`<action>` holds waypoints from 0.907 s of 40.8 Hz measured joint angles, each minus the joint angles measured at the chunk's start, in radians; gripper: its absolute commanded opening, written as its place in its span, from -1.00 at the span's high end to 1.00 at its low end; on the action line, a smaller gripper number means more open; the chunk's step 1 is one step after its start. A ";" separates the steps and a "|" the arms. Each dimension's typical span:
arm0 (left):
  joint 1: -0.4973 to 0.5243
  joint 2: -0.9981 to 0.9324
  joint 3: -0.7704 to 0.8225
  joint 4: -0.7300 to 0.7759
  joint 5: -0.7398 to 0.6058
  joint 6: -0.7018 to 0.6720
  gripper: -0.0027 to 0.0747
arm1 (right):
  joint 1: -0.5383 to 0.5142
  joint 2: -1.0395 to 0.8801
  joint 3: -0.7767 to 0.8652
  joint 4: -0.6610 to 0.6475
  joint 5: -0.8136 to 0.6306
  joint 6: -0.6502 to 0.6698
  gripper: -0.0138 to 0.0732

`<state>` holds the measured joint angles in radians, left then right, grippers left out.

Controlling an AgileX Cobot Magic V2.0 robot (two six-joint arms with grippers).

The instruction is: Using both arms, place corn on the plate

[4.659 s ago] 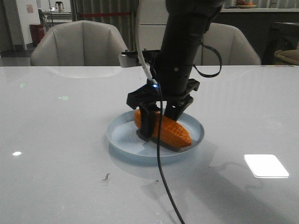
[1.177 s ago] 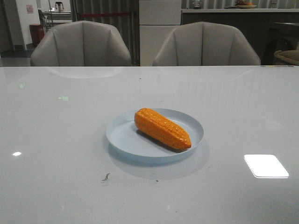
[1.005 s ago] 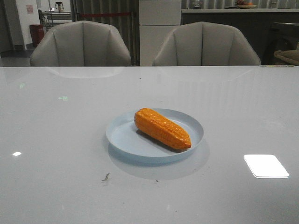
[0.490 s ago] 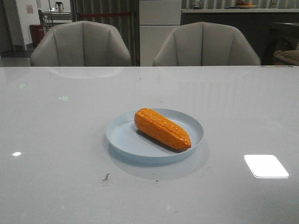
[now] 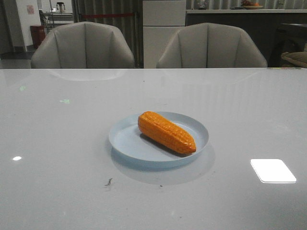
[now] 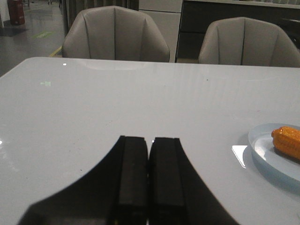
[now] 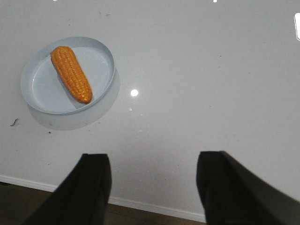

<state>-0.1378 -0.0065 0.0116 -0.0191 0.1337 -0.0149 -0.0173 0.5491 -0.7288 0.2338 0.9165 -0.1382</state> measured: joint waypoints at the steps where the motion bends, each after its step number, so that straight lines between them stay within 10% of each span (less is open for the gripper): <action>1: 0.000 0.000 0.000 0.000 -0.003 0.000 0.69 | 0.000 0.000 0.000 0.000 0.000 0.000 -0.17; 12: 0.006 0.000 0.000 0.000 -0.033 0.000 0.69 | 0.000 0.000 0.000 0.002 -0.002 0.000 0.56; 37: 0.006 0.000 0.000 0.000 -0.002 0.000 0.69 | 0.000 0.000 0.000 0.002 -0.002 0.000 0.57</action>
<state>-0.1317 -0.0065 0.0116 -0.0191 0.1319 -0.0149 -0.0173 0.5491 -0.7283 0.2357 0.9146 -0.1382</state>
